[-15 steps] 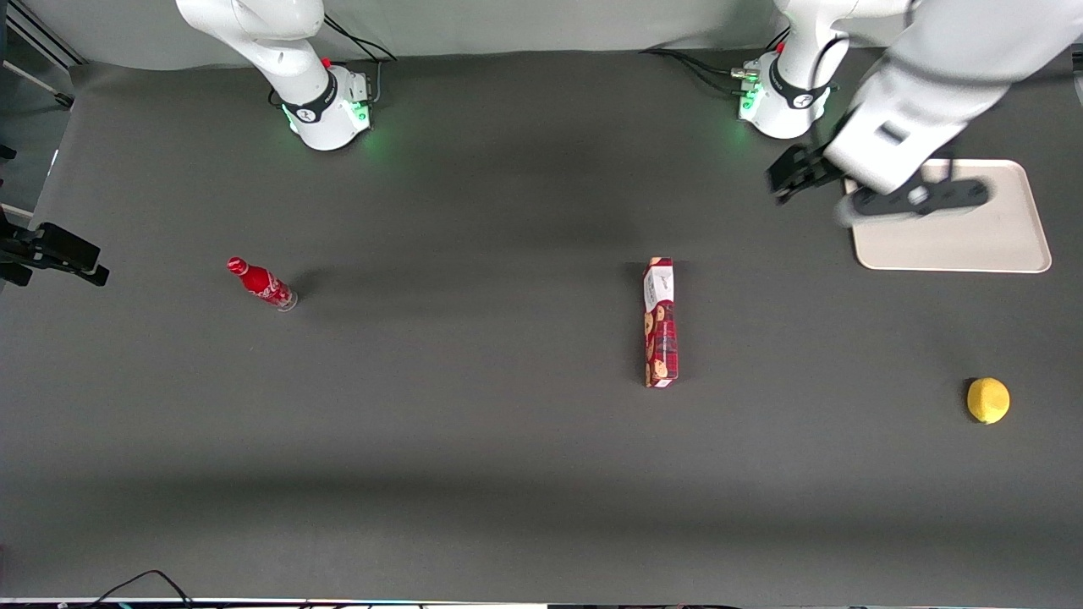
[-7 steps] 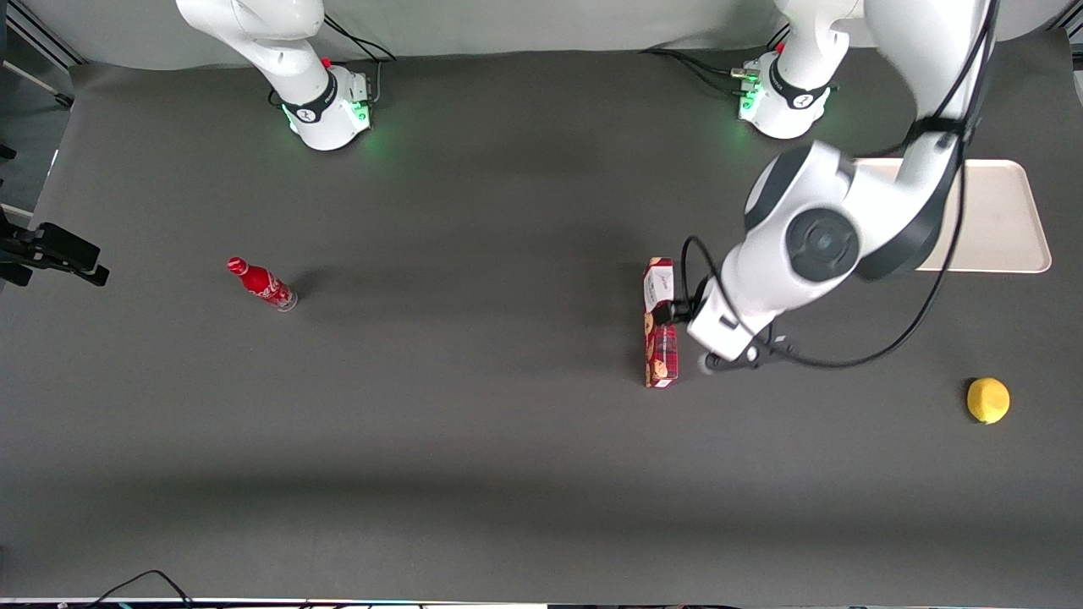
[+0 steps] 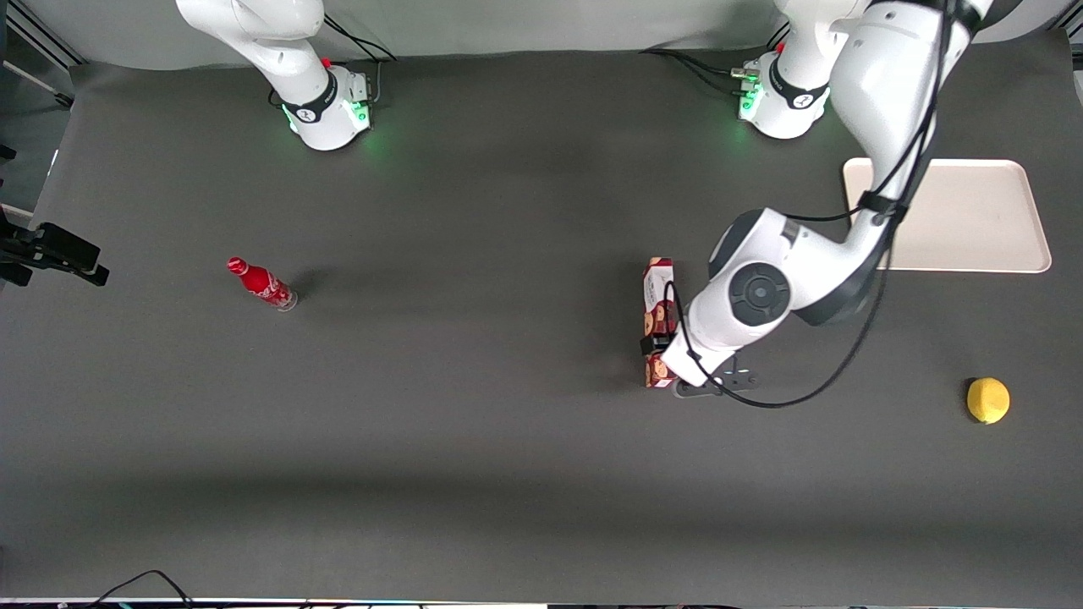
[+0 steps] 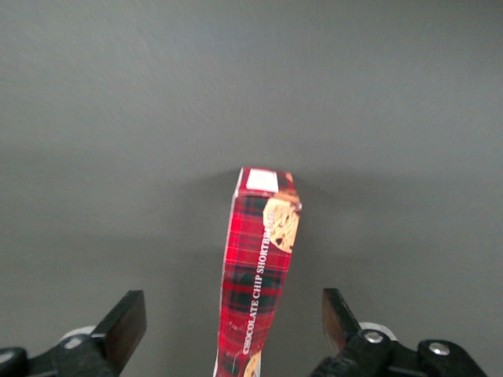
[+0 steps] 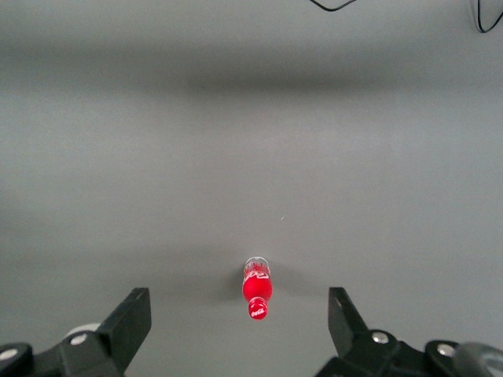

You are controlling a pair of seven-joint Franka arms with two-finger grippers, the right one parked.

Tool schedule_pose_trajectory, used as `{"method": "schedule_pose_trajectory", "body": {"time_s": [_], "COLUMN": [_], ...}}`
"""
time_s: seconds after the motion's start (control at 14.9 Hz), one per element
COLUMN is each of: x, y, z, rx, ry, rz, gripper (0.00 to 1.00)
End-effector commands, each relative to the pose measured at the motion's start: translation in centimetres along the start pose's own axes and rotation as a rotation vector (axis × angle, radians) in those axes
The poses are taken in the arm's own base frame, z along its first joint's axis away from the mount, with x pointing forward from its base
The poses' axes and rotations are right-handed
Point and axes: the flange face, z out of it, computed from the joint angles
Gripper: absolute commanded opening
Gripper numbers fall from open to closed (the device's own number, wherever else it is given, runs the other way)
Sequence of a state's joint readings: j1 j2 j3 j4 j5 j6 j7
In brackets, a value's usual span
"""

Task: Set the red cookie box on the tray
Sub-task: 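Lower the open left gripper around the box's end and close it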

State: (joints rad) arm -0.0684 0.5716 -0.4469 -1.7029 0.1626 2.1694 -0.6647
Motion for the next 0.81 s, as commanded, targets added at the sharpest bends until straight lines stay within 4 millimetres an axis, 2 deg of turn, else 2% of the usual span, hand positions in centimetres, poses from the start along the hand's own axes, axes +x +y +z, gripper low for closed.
{"method": "schedule_pose_trajectory", "body": {"time_s": [0.0, 0.13, 0.4, 0.47, 0.6, 0.67, 0.74], "x": [-3.3, -5.0, -6.6, -6.7, -6.5, -6.4, -6.3], "y": [0.4, 0.7, 0.7, 0.8, 1.1, 1.2, 1.2], "z": [2.6, 4.2, 6.6, 6.9, 7.3, 7.3, 7.5], "rx": [0.048, 0.075, 0.094, 0.086, 0.062, 0.054, 0.048], "ry": [-0.009, -0.032, -0.059, -0.055, -0.043, -0.035, -0.032], "rz": [0.043, 0.081, 0.106, 0.102, 0.079, 0.047, 0.027], "gripper": [1.00, 1.00, 1.00, 0.89, 0.25, 0.00, 0.00]}}
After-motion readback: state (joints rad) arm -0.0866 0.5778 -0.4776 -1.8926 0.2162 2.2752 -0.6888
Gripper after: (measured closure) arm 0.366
